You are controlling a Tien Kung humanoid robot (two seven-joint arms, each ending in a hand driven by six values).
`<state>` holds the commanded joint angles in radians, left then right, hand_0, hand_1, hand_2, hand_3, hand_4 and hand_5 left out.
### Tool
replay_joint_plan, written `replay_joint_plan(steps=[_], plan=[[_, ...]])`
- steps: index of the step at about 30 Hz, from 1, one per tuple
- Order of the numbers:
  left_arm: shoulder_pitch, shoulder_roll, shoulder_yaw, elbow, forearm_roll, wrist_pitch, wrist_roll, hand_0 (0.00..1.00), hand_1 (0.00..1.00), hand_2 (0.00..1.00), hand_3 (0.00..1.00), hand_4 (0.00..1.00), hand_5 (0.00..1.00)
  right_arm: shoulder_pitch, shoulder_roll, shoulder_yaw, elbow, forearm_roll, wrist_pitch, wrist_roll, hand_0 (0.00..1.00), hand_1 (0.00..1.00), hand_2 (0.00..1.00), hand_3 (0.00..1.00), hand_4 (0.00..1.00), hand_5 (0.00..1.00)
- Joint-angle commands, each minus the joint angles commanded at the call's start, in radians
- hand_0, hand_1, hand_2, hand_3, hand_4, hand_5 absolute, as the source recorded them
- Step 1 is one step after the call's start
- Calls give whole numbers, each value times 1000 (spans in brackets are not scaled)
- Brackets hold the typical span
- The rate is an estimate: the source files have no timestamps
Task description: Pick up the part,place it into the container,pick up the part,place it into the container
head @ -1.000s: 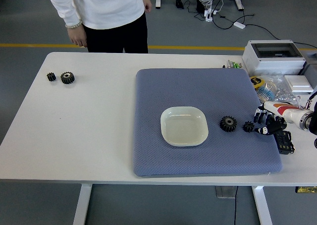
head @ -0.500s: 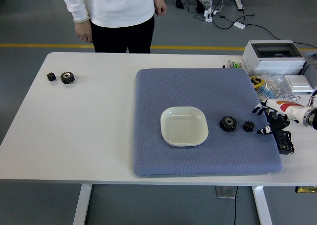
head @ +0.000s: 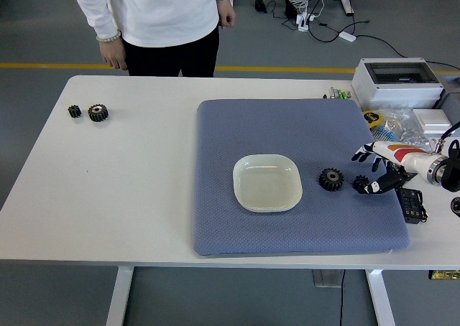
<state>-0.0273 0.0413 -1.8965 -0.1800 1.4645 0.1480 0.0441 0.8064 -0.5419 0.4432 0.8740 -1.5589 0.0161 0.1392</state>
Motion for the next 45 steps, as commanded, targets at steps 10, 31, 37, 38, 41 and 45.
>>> replay_joint_plan(steps=[10,31,37,38,41,45], plan=[[2,2,0,0,3,1,2,713,692,735,611,753,697,1,23,-22,-49,16,-36,16,360,485,624,522,857,221],[-2,3,4,0,1,1,2,713,692,736,610,752,697,0,33,-34,-73,37,-22,7,361,486,611,528,841,214],[-2,1,-2,0,5,1,3,713,692,737,610,753,697,-3,38,-37,-76,49,-21,12,373,479,578,516,813,219],[-1,1,-4,0,6,1,3,713,692,737,610,753,697,-4,41,-38,-80,51,-21,12,373,479,578,516,813,219],[-1,1,-6,0,8,1,4,713,692,737,610,753,697,-7,47,-40,-86,58,-22,12,373,479,578,516,813,219],[-3,0,-4,0,6,1,3,713,692,736,611,752,697,-10,48,-43,-86,64,-28,17,392,476,563,507,799,235]])
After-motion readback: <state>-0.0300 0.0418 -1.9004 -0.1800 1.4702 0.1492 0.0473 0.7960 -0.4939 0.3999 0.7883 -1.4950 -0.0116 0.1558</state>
